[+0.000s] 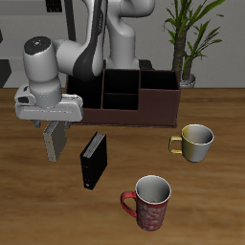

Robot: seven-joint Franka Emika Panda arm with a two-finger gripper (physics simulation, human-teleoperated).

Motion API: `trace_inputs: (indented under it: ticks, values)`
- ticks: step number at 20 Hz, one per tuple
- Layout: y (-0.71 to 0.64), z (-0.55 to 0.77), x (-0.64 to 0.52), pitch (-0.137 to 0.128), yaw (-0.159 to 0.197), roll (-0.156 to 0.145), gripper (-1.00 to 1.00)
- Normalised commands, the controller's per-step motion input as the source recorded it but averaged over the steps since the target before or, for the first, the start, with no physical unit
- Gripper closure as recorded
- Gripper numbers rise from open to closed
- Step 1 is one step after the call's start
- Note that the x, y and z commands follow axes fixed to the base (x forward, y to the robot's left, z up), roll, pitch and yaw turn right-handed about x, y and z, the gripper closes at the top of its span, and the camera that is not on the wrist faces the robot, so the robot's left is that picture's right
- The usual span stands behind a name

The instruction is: Place the yellow book into the back desk caddy's front compartment

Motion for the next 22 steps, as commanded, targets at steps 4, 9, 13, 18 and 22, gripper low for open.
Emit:
trace_inputs:
  ticks: [4,9,13,18,22]
  values:
    - [-0.01,-0.16,0.03,0.02,0.006,0.0,-1.0]
    - [0.0,-0.15,0.06,0.014,-0.005,-0.013,-1.0]
    - [0.04,-0.06,0.05,-0.001,-0.004,0.01,1.0]
    - [-0.03,0.02,0.05,-0.012,-0.022,-0.007,1.0]
    - [0.04,0.15,0.02,-0.014,0.018,0.006,1.0]
